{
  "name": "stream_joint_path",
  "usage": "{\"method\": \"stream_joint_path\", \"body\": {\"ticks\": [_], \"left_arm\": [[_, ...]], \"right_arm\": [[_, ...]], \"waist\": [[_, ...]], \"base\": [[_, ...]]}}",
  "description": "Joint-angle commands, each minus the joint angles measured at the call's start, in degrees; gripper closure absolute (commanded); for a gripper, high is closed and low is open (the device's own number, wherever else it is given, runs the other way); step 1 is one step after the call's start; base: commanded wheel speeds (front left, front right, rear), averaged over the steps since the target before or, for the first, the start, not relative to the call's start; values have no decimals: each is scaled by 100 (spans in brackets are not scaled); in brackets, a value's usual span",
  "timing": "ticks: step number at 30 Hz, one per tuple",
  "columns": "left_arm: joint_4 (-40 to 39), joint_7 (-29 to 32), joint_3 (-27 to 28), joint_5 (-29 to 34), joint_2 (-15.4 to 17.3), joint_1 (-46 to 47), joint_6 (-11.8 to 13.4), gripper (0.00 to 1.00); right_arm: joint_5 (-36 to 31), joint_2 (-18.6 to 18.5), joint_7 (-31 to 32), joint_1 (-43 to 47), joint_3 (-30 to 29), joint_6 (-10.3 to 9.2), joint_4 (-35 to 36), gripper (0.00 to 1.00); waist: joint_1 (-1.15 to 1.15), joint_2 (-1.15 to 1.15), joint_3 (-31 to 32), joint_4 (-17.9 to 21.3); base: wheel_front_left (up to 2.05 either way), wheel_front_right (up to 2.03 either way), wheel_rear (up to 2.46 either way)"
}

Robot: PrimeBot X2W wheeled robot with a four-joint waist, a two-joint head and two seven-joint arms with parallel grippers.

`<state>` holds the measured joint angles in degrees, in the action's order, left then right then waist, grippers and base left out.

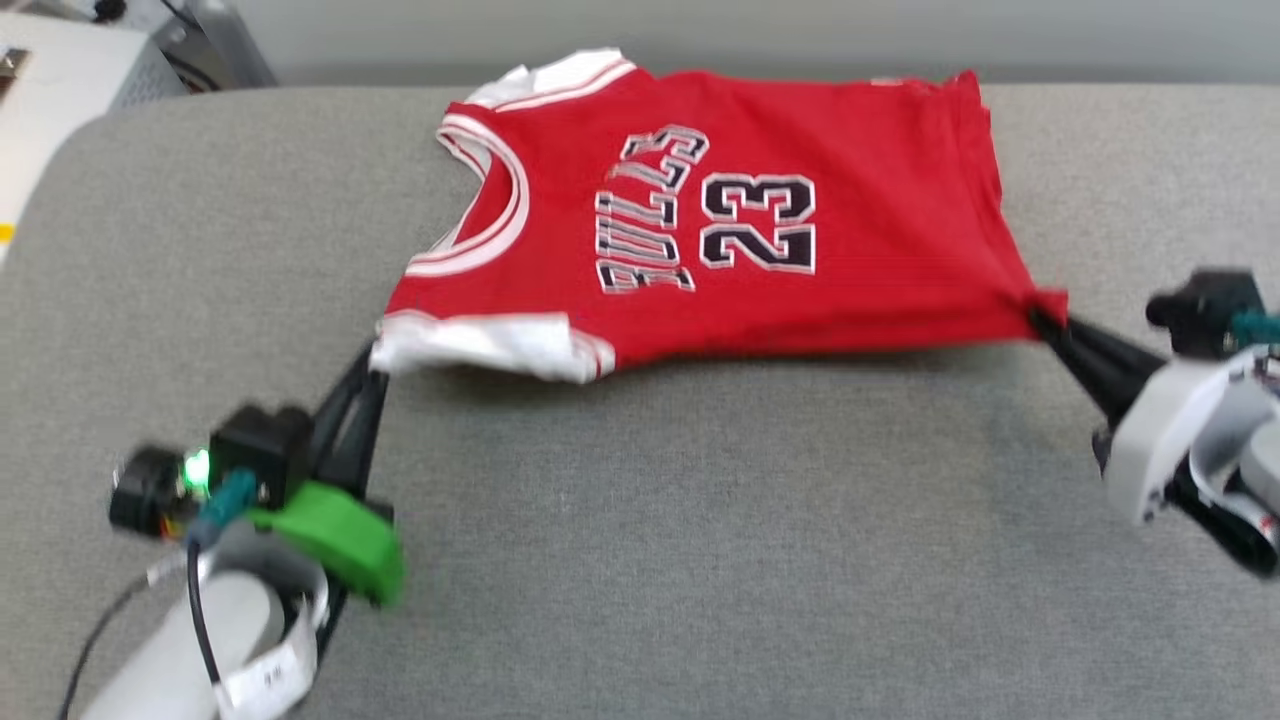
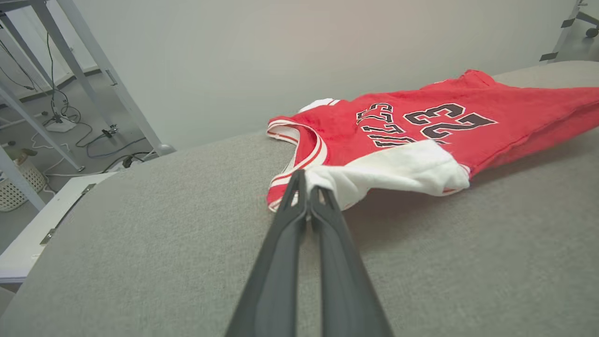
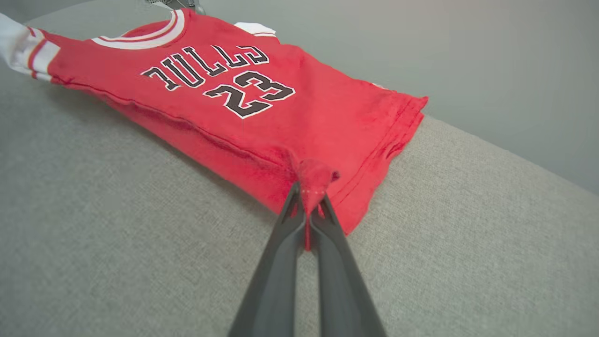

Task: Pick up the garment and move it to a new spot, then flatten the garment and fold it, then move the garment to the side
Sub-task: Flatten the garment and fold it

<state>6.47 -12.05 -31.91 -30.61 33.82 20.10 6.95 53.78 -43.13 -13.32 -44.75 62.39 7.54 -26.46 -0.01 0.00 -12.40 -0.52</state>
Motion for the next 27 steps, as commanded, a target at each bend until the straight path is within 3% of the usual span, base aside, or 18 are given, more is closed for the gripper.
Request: {"method": "stream_joint_path", "body": {"ticks": [1,8,16,21,27], "left_arm": [[-71,41,15,-134,56,-339,105,100],[-344,227,-225,-683,-30,-1811,286,100],[-596,437,-345,-1163,-32,-2857,472,100],[-797,538,-442,-1230,-18,-3034,470,100],[-802,455,-361,-911,47,-2430,454,100]], "right_arm": [[40,-62,-49,255,14,-5,23,100],[227,-347,-95,1524,-47,-5,219,100],[508,-662,-92,2749,-419,-5,595,100],[535,-776,175,3253,-604,-5,943,100],[611,-701,273,3309,-1216,-5,1189,100]], "waist": [[1,0,399,-39],[1,0,792,-96],[1,0,1008,-151],[1,0,909,-176],[1,0,707,-171]], "base": [[0,0,0],[0,0,0],[0,0,0],[0,0,0],[0,0,0]]}}
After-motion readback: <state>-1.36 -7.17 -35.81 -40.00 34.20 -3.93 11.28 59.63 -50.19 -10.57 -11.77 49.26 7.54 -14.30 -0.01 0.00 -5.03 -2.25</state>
